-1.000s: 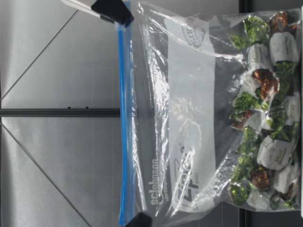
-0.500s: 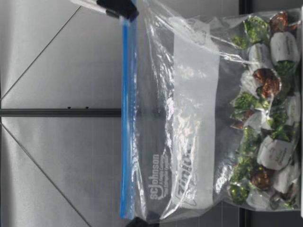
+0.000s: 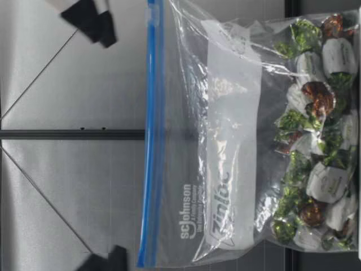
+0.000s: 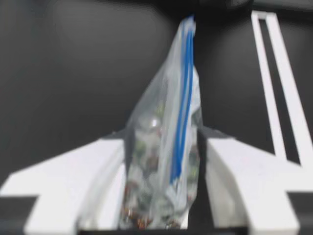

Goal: Slide open the ziploc bag.

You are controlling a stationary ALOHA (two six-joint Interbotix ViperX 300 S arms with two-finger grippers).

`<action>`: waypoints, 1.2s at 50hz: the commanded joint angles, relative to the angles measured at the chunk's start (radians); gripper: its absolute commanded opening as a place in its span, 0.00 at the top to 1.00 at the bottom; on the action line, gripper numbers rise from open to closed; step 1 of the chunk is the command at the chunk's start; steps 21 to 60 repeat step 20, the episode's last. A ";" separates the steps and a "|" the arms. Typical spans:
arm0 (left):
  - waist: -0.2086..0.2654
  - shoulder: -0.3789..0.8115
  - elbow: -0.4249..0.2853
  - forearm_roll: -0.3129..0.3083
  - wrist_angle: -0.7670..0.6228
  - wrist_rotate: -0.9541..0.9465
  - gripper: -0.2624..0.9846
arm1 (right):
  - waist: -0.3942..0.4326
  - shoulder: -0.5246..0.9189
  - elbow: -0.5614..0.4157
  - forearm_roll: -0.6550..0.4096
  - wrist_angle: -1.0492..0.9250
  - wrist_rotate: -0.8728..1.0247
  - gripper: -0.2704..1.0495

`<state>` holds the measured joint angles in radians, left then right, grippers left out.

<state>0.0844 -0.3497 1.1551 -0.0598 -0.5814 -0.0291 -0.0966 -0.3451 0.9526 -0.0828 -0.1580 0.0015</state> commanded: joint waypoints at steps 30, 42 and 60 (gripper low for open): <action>0.002 -0.153 -0.021 0.003 0.120 0.006 0.48 | -0.005 -0.048 0.032 0.003 -0.153 0.002 0.49; 0.002 -0.153 -0.021 0.003 0.120 0.006 0.48 | -0.005 -0.048 0.032 0.003 -0.153 0.002 0.49; 0.002 -0.153 -0.021 0.003 0.120 0.006 0.48 | -0.005 -0.048 0.032 0.003 -0.153 0.002 0.49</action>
